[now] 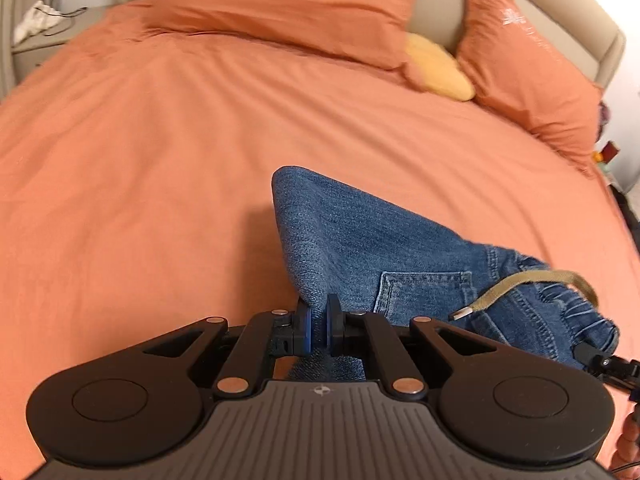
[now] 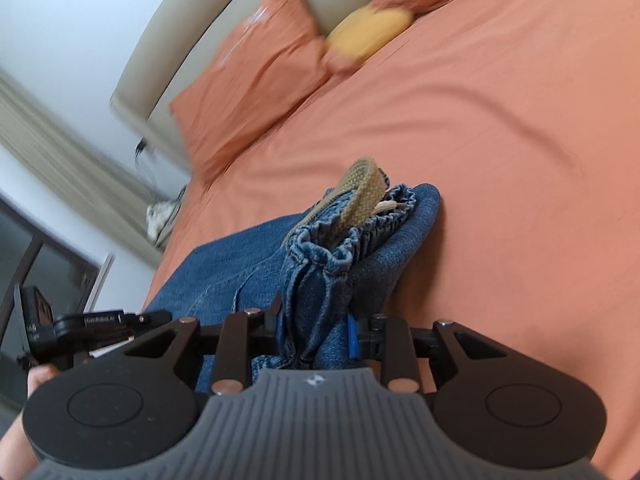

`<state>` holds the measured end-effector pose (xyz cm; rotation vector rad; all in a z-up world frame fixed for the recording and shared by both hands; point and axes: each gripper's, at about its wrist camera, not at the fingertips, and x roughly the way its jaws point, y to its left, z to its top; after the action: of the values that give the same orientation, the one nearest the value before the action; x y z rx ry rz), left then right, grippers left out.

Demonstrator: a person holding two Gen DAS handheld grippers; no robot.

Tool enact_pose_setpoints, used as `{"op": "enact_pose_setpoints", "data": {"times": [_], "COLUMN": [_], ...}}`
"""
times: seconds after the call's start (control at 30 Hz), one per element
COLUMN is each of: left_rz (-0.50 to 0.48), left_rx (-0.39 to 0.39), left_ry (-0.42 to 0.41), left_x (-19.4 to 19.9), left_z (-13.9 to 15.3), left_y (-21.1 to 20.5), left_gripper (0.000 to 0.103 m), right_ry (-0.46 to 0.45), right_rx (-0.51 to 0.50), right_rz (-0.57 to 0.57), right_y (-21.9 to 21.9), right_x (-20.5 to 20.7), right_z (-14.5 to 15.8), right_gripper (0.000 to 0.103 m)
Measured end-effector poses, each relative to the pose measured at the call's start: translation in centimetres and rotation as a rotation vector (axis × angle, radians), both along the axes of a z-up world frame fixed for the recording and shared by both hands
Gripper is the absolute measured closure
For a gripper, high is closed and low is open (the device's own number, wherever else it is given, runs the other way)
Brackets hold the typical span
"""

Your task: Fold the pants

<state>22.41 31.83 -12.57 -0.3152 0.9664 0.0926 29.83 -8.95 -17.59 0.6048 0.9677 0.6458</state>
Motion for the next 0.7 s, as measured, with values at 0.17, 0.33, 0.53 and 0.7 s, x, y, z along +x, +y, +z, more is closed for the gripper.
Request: {"op": "enact_pose_setpoints", "data": {"times": [0.17, 0.33, 0.53, 0.7], "left_rz": [-0.005, -0.026, -0.064, -0.105], "left_rx": [0.023, 0.087, 0.237, 0.296], "left_ry": [0.054, 0.092, 0.114, 0.024], "left_x": [-1.6, -1.3, -1.6, -3.9], "left_z": [-1.9, -3.6, -2.5, 2.9], "left_y": [2.4, 1.8, 1.0, 1.2], "left_gripper": [0.096, 0.091, 0.076, 0.058], "right_ry": [0.021, 0.065, 0.087, 0.002], "right_rx": [-0.104, -0.244, -0.317, -0.441], "right_rz": [0.069, 0.056, 0.041, 0.052], "right_y": [5.5, 7.2, 8.0, 9.2], "right_x": [-2.4, -3.8, -3.4, -4.6], "right_z": [0.2, -0.1, 0.4, 2.8], "right_gripper": [0.079, 0.076, 0.06, 0.047]}}
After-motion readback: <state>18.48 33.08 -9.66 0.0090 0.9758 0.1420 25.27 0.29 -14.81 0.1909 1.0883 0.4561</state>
